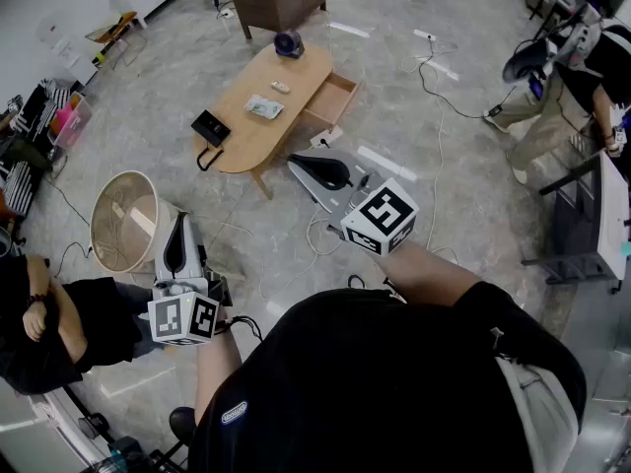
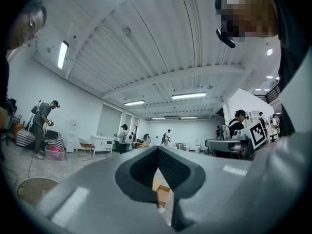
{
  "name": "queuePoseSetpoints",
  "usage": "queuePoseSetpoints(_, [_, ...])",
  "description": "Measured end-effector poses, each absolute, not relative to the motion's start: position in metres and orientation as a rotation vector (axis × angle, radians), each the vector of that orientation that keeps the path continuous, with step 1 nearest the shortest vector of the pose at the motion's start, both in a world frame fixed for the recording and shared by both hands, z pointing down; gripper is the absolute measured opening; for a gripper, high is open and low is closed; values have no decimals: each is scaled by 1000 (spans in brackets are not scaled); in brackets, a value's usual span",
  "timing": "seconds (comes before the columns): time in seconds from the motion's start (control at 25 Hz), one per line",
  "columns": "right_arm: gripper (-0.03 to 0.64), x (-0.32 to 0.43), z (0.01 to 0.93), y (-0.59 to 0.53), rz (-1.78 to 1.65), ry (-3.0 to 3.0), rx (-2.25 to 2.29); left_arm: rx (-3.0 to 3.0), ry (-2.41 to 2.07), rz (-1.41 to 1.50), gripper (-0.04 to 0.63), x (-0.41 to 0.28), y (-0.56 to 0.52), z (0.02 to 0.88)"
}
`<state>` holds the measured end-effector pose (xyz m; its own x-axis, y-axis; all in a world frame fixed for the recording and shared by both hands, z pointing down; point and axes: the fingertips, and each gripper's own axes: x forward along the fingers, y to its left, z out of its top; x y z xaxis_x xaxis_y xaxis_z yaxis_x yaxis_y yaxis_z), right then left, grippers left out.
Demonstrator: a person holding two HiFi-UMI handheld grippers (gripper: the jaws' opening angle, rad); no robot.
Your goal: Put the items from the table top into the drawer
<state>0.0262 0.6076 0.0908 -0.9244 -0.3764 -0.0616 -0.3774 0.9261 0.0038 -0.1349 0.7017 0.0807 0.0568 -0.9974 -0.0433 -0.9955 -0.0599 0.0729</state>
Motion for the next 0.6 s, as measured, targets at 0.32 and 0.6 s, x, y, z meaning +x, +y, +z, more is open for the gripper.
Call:
queuePoseSetpoints(0.32, [26,18,97,604,8,3035,-592,2271,-2129,-129,0,-142,696,88])
queuePoseSetpoints(0.6, [29,14,94,602,-47,2989,-587,2272,-2126,-139,0,-149,695,91])
